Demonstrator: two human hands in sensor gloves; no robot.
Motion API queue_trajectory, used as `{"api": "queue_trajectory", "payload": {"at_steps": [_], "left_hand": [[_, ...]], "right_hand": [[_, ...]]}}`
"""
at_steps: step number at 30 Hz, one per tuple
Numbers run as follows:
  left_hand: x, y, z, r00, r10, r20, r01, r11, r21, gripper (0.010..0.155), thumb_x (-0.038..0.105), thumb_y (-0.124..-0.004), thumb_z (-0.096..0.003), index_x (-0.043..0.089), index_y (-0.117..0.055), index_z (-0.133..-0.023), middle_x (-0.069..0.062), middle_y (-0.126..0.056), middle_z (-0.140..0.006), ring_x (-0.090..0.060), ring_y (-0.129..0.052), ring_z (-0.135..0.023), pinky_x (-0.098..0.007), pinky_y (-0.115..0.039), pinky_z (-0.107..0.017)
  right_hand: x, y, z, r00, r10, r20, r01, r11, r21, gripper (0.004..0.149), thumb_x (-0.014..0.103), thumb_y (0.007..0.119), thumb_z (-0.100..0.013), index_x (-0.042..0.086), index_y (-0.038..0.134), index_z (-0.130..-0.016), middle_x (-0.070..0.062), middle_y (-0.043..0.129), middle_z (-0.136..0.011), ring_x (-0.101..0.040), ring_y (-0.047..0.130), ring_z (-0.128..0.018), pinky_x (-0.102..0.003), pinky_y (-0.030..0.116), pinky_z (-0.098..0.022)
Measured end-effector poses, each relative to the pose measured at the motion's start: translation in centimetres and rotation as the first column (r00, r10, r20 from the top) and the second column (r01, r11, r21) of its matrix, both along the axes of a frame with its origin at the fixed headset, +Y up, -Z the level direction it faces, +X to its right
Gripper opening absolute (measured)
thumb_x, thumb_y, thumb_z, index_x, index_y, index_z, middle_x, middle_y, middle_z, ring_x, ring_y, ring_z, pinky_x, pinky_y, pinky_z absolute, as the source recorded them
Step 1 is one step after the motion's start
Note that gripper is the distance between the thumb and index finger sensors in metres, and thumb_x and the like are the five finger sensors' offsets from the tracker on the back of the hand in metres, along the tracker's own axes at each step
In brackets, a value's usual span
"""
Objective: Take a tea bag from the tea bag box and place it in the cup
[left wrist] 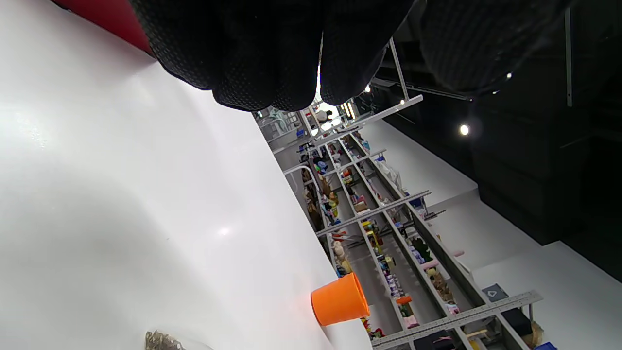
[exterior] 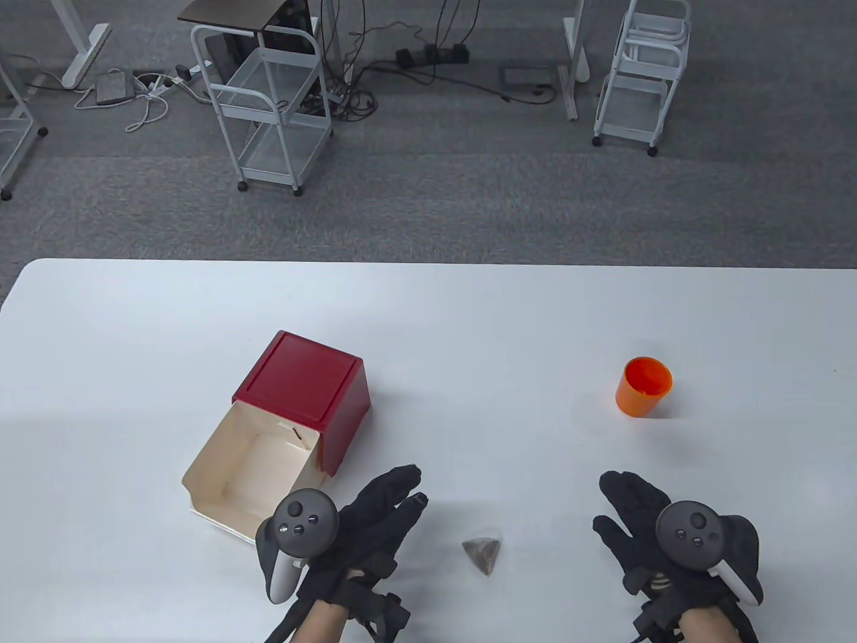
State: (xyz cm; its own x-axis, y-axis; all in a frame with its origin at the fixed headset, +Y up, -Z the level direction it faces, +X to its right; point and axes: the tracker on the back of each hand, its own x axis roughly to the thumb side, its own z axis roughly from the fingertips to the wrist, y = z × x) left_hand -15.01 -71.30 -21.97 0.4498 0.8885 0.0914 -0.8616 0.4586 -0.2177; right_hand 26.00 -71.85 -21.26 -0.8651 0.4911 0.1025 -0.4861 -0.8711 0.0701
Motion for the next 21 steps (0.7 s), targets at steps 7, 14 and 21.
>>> {"api": "queue_trajectory", "payload": {"at_steps": [7,14,21], "left_hand": [[-0.2,0.0,-0.1,1.000,-0.019,0.011,0.019,1.000,0.013,0.067,0.061,-0.068,-0.0478,0.026,-0.074,-0.104,-0.011,-0.076,-0.112,-0.035,-0.081,-0.096,-0.046,-0.071,-0.070],[-0.5,0.1,0.0,1.000,-0.004,-0.004,0.004,1.000,0.018,0.066,0.060,-0.068,-0.0477,0.026,-0.074,-0.104,-0.010,-0.076,-0.112,-0.035,-0.081,-0.096,-0.046,-0.071,-0.070],[-0.7,0.4,0.2,1.000,0.006,-0.010,-0.006,0.999,0.046,0.066,0.060,-0.069,-0.0478,0.026,-0.074,-0.103,-0.010,-0.076,-0.112,-0.034,-0.081,-0.095,-0.046,-0.071,-0.070]], "right_hand": [[-0.2,0.5,0.0,1.000,0.013,-0.004,-0.013,1.000,0.026,0.066,0.053,0.070,-0.046,0.021,0.055,-0.102,-0.022,0.056,-0.109,-0.053,0.060,-0.094,-0.063,0.054,-0.068],[-3.3,2.3,0.3,0.983,0.161,-0.090,-0.149,0.981,0.127,0.064,0.051,0.071,-0.047,0.020,0.057,-0.101,-0.021,0.061,-0.106,-0.052,0.065,-0.090,-0.061,0.057,-0.067],[-9.2,1.6,0.1,0.889,0.382,-0.254,-0.355,0.923,0.146,0.064,0.051,0.071,-0.047,0.019,0.058,-0.101,-0.020,0.065,-0.103,-0.048,0.072,-0.084,-0.058,0.060,-0.066]]}}
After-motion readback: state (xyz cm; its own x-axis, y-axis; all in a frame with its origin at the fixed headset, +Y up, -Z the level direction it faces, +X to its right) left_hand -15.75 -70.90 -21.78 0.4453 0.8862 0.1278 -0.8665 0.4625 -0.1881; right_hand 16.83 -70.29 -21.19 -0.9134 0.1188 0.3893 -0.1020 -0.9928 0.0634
